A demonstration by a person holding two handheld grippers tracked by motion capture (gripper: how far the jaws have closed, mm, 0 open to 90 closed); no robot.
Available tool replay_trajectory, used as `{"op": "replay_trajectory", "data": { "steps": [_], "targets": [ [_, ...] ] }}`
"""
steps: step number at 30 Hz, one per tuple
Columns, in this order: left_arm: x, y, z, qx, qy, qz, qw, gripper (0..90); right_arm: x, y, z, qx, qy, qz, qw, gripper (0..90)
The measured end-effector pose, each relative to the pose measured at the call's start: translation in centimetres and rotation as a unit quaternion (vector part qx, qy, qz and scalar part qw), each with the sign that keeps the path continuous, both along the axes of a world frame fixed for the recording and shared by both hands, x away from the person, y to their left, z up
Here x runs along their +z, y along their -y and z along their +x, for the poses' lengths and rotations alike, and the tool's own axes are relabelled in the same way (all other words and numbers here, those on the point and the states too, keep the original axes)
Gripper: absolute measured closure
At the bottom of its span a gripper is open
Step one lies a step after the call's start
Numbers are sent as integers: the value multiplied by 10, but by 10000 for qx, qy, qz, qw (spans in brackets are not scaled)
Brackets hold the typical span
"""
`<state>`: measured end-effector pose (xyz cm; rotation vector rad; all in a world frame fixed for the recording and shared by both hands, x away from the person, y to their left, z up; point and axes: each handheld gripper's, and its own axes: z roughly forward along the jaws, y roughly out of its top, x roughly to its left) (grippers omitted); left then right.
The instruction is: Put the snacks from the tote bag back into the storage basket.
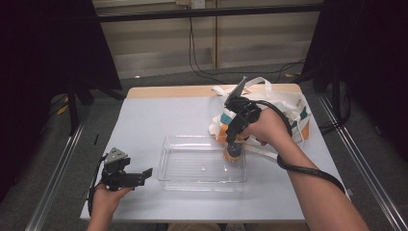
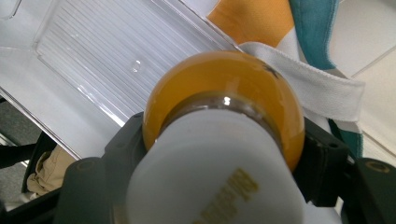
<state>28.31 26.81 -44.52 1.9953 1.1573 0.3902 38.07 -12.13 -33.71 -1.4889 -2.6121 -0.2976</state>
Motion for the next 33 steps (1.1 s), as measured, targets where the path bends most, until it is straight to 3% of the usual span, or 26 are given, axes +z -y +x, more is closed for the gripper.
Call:
{"op": "replay_trajectory", "data": {
  "steps": [33],
  "targets": [
    [1, -1, 0, -2, 28, -30, 10000, 29, -15, -3, -1, 15, -77, -96, 9999, 301]
  ]
}}
